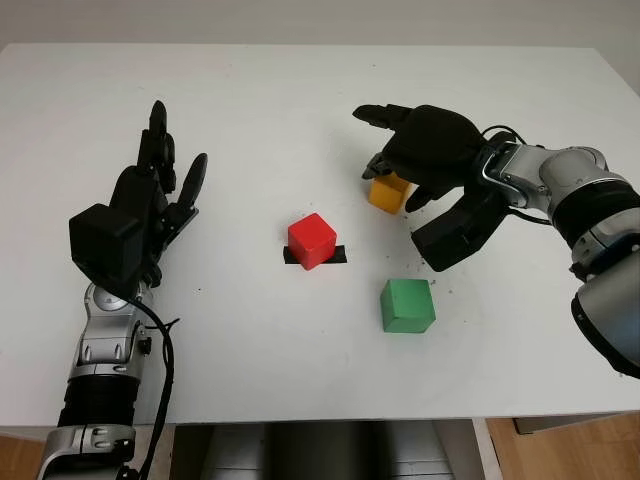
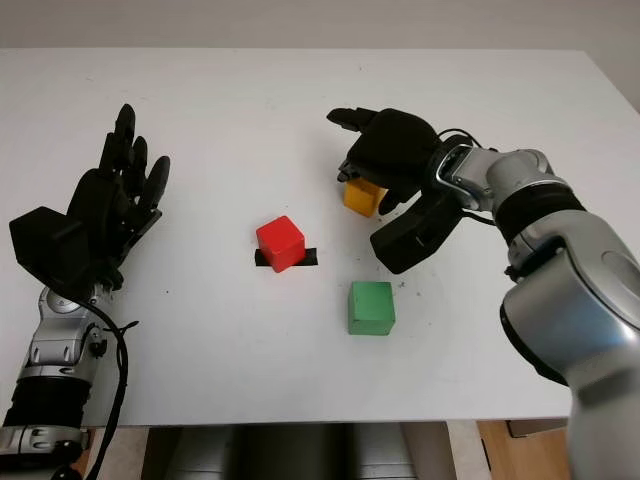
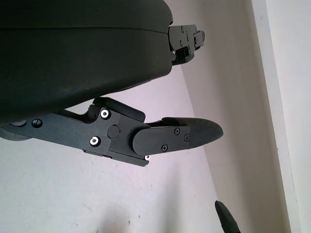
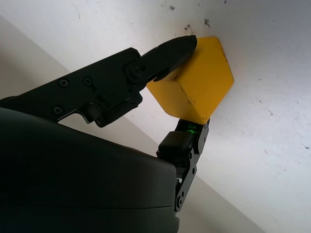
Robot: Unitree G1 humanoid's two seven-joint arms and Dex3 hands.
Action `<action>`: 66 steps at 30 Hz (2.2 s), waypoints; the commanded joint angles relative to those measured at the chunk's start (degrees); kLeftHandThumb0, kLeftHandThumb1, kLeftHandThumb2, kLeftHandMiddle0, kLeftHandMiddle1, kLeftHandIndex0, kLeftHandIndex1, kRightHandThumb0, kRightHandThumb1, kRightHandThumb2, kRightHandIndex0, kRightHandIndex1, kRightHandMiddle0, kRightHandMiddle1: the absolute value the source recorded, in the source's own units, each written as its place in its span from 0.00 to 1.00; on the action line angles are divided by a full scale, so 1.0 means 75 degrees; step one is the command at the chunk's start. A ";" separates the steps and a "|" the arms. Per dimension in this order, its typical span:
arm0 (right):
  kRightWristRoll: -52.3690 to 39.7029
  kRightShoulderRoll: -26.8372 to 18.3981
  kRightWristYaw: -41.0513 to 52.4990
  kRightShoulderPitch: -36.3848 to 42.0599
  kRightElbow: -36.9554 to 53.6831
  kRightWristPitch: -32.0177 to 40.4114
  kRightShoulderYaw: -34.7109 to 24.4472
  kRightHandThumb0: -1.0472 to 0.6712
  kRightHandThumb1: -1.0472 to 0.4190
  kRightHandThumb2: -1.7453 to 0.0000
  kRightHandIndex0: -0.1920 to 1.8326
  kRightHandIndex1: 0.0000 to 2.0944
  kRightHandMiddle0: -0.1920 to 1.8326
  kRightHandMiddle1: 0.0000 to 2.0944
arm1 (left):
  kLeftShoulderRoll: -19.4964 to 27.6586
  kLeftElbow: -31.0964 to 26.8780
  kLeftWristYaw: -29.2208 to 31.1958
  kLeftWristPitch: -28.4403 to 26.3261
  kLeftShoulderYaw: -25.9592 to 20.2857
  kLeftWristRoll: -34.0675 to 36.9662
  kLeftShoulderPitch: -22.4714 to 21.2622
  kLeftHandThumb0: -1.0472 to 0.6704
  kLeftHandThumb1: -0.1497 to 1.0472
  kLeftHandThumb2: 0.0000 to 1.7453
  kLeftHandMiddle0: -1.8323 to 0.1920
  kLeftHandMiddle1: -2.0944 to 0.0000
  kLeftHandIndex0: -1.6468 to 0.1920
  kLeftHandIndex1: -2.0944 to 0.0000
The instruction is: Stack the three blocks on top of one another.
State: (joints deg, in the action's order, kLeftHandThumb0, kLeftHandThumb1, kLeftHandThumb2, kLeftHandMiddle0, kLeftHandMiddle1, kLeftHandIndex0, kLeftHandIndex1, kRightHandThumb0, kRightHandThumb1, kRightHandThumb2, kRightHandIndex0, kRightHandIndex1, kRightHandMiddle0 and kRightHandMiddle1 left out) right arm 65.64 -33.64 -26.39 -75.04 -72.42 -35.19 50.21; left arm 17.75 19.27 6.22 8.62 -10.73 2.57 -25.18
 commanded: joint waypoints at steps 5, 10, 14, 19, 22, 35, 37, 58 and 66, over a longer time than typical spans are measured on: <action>0.0092 -0.0038 -0.0222 0.0028 -0.0007 0.0175 0.0098 0.39 0.10 0.97 0.23 0.03 0.46 0.36 | -0.0039 -0.0145 -0.0078 0.0051 0.0022 -0.0033 0.0127 0.26 1.00 0.25 0.95 0.97 0.95 0.97; -0.0133 -0.0026 -0.0117 0.0044 -0.0044 0.0152 -0.0056 0.40 0.10 0.97 0.23 0.03 0.44 0.37 | -0.0085 -0.0139 -0.0205 0.0062 0.0048 -0.0115 0.0118 0.25 1.00 0.25 0.94 0.97 0.95 0.97; -0.0840 0.0039 0.0735 0.0088 -0.0095 0.0098 -0.0561 0.40 0.08 0.97 0.21 0.02 0.42 0.41 | -0.0073 -0.0135 -0.0174 0.0005 0.0051 -0.0087 0.0098 0.25 1.00 0.24 0.95 0.97 0.95 0.97; -0.1909 0.0040 0.1753 0.0196 -0.0042 0.0054 -0.1377 0.42 0.09 0.97 0.20 0.02 0.40 0.43 | -0.0081 -0.0141 -0.0191 0.0035 0.0054 -0.0098 0.0110 0.24 1.00 0.24 0.94 0.97 0.95 0.97; -0.2445 0.0055 0.1897 0.0319 0.0045 0.0136 -0.1848 0.42 0.11 0.98 0.21 0.03 0.41 0.44 | -0.0135 -0.0096 -0.0230 0.0118 0.0023 -0.0072 0.0110 0.26 1.00 0.23 0.94 0.97 0.94 0.97; -0.5370 0.0552 0.3792 0.1105 0.0874 0.0139 -0.4214 0.42 0.09 0.97 0.22 0.03 0.29 0.66 | -0.0137 -0.0071 -0.0339 0.0123 0.0034 -0.0175 0.0139 0.25 1.00 0.24 0.94 0.97 0.93 0.97; -0.5845 0.0704 0.4263 0.1263 0.1078 0.0266 -0.4537 0.42 0.08 0.97 0.21 0.03 0.28 0.65 | -0.0129 -0.0061 -0.0361 0.0133 0.0041 -0.0208 0.0136 0.25 1.00 0.24 0.93 0.97 0.93 0.97; -0.8924 0.1651 0.8686 0.3004 0.4614 0.4567 -0.5847 0.35 0.09 0.97 0.17 0.03 0.30 0.77 | -0.0029 -0.0181 -0.0122 0.0091 -0.0001 -0.0106 0.0186 0.26 1.00 0.26 0.96 0.98 0.95 0.98; -0.9538 0.1657 0.9687 0.3169 0.5118 0.5822 -0.6023 0.35 0.09 0.97 0.16 0.02 0.31 0.76 | -0.0018 -0.0174 -0.0151 0.0069 0.0015 -0.0171 0.0178 0.25 1.00 0.25 0.95 0.97 0.95 0.97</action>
State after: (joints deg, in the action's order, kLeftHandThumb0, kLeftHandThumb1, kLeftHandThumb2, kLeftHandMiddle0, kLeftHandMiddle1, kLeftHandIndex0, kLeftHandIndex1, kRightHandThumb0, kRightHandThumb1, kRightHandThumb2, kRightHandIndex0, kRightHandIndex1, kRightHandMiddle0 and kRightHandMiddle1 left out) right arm -5.07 -21.23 45.66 -51.80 -35.64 7.41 5.89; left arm 17.01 18.72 5.14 8.49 -10.63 1.56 -24.61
